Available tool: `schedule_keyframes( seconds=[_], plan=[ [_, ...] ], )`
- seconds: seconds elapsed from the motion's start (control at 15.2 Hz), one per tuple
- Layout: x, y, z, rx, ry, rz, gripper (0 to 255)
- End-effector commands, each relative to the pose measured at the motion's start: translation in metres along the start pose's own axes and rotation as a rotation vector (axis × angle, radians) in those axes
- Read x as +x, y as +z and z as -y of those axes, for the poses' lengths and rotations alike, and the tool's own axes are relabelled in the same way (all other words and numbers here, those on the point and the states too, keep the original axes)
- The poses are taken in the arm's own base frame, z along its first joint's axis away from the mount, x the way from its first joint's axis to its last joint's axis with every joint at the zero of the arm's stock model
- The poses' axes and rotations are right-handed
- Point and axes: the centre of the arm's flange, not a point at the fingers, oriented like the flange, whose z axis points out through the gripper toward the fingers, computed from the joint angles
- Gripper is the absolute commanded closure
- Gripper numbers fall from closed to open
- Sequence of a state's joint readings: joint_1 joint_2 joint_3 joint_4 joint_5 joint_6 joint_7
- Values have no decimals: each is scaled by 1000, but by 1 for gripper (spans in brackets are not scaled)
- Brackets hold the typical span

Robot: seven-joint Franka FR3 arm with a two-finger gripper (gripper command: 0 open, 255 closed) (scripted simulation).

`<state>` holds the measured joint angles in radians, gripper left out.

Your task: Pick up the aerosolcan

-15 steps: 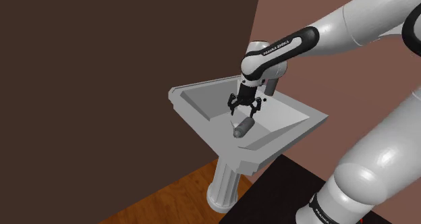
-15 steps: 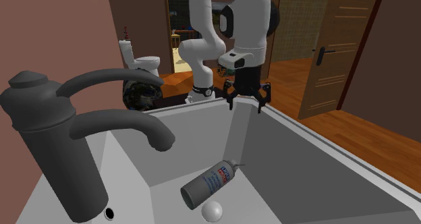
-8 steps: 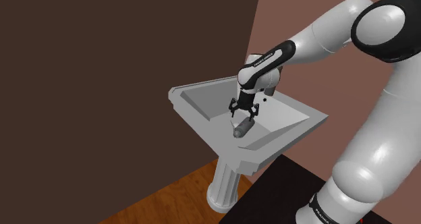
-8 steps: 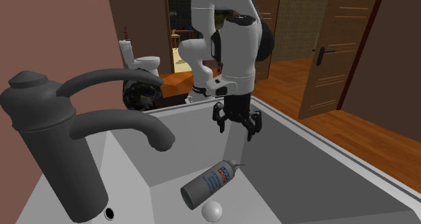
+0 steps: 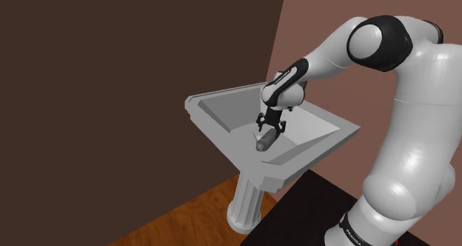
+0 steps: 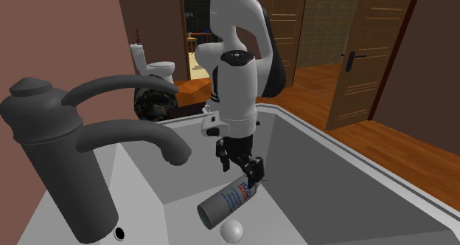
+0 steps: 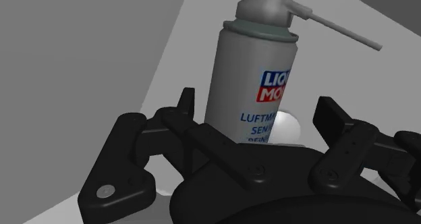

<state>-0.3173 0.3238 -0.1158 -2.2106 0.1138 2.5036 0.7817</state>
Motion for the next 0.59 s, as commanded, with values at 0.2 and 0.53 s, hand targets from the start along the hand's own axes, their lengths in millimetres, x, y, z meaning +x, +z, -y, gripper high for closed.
schedule_keyframes(
  seconds=[0.2,0.53],
  plan=[
    [13,29,0,1,40,-5,0],
    [14,54,-1,1,40,-5,0]
  ],
)
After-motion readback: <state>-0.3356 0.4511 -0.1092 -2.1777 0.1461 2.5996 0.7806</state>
